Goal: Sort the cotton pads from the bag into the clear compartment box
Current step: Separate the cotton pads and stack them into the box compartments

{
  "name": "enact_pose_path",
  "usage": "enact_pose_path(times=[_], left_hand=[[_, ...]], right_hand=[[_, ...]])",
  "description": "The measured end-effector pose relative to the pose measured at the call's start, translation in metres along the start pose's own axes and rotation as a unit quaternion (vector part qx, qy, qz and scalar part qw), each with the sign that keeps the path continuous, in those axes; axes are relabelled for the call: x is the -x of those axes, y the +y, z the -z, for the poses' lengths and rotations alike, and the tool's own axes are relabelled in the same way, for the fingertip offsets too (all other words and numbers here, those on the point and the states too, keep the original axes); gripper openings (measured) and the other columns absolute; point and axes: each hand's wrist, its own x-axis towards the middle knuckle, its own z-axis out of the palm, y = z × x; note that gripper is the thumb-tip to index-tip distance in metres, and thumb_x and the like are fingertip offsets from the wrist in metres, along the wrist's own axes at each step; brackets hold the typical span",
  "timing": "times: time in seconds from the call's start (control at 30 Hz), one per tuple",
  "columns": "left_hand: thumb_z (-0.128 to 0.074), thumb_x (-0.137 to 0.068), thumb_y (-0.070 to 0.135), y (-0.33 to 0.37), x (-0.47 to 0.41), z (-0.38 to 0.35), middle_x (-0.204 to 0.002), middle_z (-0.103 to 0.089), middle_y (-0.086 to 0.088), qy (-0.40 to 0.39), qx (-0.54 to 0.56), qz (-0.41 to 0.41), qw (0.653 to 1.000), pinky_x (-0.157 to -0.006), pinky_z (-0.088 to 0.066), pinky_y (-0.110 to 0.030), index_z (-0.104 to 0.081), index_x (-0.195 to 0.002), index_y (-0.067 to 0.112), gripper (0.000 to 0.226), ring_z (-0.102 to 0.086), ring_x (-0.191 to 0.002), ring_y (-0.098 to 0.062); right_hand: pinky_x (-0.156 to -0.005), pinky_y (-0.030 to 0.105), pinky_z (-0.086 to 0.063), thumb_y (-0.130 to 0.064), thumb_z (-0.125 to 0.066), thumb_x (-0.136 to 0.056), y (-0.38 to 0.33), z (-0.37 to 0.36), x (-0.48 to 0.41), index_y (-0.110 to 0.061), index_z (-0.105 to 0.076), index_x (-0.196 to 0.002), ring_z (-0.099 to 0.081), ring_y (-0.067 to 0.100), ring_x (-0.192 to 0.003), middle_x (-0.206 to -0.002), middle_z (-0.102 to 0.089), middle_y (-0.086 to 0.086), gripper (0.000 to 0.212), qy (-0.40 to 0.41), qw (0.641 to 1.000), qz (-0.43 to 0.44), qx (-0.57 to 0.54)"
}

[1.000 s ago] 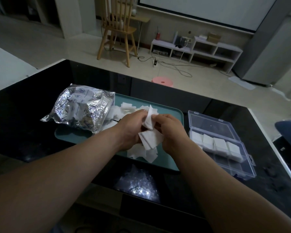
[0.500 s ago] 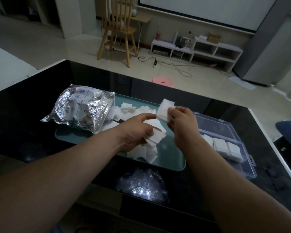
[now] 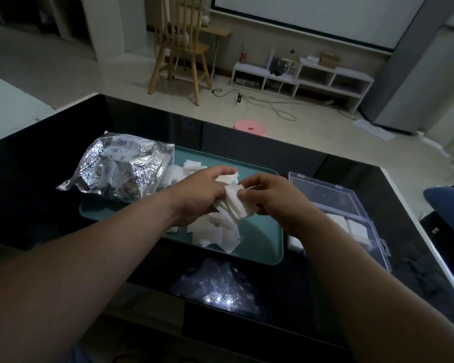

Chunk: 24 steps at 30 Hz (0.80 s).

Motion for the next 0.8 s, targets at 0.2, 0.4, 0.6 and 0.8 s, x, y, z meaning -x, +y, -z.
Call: enact_pose_path(times=[0.2, 0.4, 0.6, 0.8], left_hand=[[-0.043, -0.097, -0.006, -0.002, -0.002, 0.0, -0.13, -0.07, -0.007, -0.003, 0.013, -0.005, 1.0, -0.079, -0.054, -0.044, -0.051, -0.145, 0.032, 0.062, -0.069, -0.092, -0.027], [-0.049, -0.094, -0.009, -0.001, -0.004, -0.002, -0.142, -0.06, -0.008, 0.038, 0.031, -0.045, 0.998, -0.077, -0.053, -0.038, -0.046, -0.151, 0.028, 0.069, -0.073, -0.102, -0.025], [-0.057, -0.099, 0.004, 0.001, 0.001, -0.009, -0.114, -0.069, -0.026, 0.026, 0.236, -0.005, 0.971, -0.075, -0.062, -0.033, -0.061, -0.125, -0.011, 0.03, -0.072, -0.091, -0.027], [-0.053, -0.106, 0.01, -0.004, 0.006, -0.023, -0.106, -0.074, -0.027, 0.085, 0.193, 0.029, 0.977, -0.067, -0.064, -0.029, -0.067, -0.11, -0.005, 0.021, -0.077, -0.087, -0.031]], right_hand=[[-0.075, 0.037, -0.059, -0.034, -0.077, -0.093, 0.007, -0.008, 0.001, -0.017, -0.068, -0.108, -0.072, 0.019, -0.088, -0.102, -0.075, 0.004, 0.025, 0.043, 0.995, -0.008, 0.086], [-0.061, 0.026, -0.049, -0.02, -0.074, -0.097, 0.012, -0.01, 0.002, 0.002, -0.072, -0.101, -0.057, 0.012, -0.06, -0.074, -0.067, 0.005, 0.022, 0.031, 0.992, -0.065, -0.102], [-0.06, 0.024, -0.048, -0.018, -0.068, -0.101, 0.01, -0.011, -0.003, -0.005, -0.071, -0.103, -0.062, 0.013, -0.068, -0.089, -0.071, 0.01, 0.013, 0.071, 0.952, -0.094, -0.282], [-0.071, 0.028, -0.051, -0.024, -0.065, -0.103, 0.014, -0.014, -0.007, -0.011, -0.07, -0.108, -0.065, 0.016, -0.077, -0.094, -0.076, 0.006, 0.014, 0.114, 0.936, -0.08, -0.322]])
